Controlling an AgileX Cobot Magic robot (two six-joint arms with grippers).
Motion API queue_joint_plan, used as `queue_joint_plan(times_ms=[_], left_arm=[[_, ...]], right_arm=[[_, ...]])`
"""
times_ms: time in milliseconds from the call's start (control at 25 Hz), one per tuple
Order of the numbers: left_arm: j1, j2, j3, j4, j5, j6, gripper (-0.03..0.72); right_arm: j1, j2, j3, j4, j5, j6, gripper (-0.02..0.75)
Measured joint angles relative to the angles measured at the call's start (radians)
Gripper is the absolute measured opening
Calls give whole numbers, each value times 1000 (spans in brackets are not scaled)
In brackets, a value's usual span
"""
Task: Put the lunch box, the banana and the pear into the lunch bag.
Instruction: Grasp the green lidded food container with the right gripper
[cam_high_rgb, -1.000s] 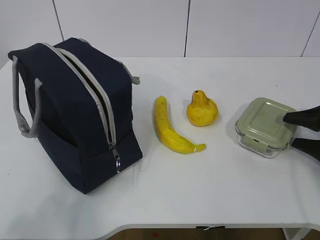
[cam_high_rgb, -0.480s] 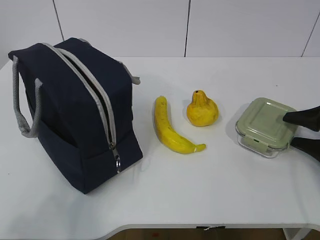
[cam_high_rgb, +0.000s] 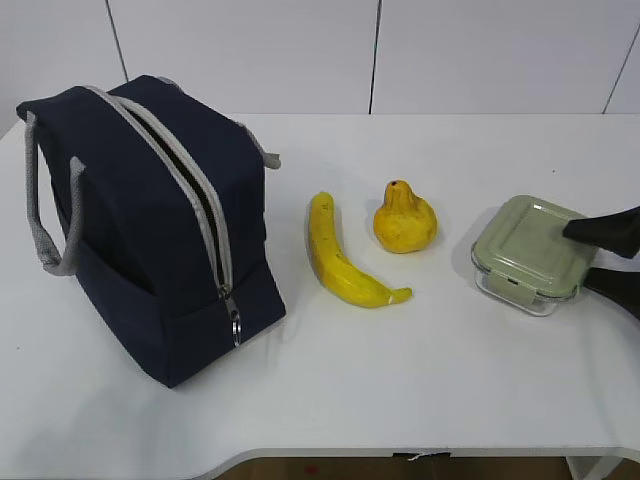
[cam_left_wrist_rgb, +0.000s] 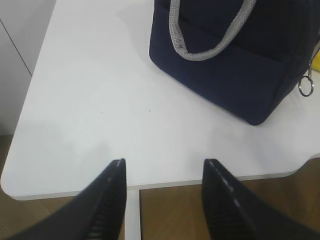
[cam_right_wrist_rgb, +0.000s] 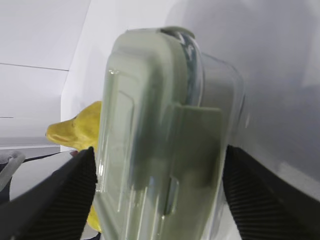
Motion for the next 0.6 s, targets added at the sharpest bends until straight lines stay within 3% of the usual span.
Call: queue_joint_plan(times_ms=[600], left_arm=[[0,0,0,0,0,0,371]], right_arm=[[31,2,-6,15,-9,-2,590]])
